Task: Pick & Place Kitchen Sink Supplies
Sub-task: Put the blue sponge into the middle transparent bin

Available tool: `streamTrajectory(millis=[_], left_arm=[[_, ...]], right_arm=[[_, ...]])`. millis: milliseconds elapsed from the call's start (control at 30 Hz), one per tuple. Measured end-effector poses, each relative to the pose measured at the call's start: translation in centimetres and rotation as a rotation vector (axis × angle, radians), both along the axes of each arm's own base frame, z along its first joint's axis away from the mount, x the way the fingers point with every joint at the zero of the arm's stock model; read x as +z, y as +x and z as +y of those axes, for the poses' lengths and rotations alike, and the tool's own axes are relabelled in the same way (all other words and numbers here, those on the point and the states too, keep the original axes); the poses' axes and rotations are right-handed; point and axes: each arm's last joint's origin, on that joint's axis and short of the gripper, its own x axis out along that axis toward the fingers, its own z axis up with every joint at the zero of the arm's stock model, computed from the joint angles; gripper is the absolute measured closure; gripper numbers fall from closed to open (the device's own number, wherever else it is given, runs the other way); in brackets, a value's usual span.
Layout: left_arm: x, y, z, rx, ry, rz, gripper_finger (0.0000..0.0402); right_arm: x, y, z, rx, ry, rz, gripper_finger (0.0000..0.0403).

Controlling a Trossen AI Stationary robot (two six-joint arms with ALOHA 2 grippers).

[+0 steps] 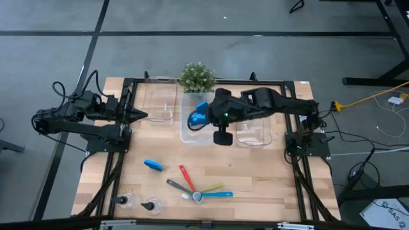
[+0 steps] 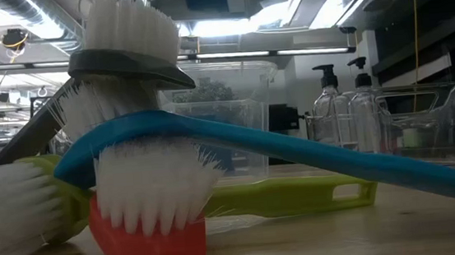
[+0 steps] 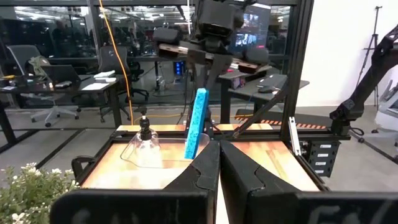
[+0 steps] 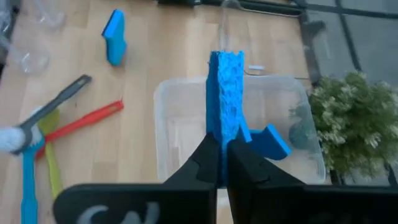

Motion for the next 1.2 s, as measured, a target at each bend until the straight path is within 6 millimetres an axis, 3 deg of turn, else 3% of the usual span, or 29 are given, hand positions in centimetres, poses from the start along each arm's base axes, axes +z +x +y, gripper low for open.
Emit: streamTrajectory(millis=[300, 767, 1200], left_arm=[[0.0, 0.0, 0.0, 0.000, 0.000, 0.000, 0.0396], [0.0, 0.0, 0.0, 0.000, 0.000, 0.000, 0.0395], [0.0, 0.0, 0.0, 0.000, 0.000, -0.001, 0.0395]], right_arm=[[-1.1, 0.6, -3.0, 0.055, -0.096, 0.070, 0.0389], [-9.5, 3.7, -6.1, 0.137, -0.021, 0.185, 0.0389], [-14.6, 4.4, -8.0, 0.186, 0.038, 0.197, 0.0389]])
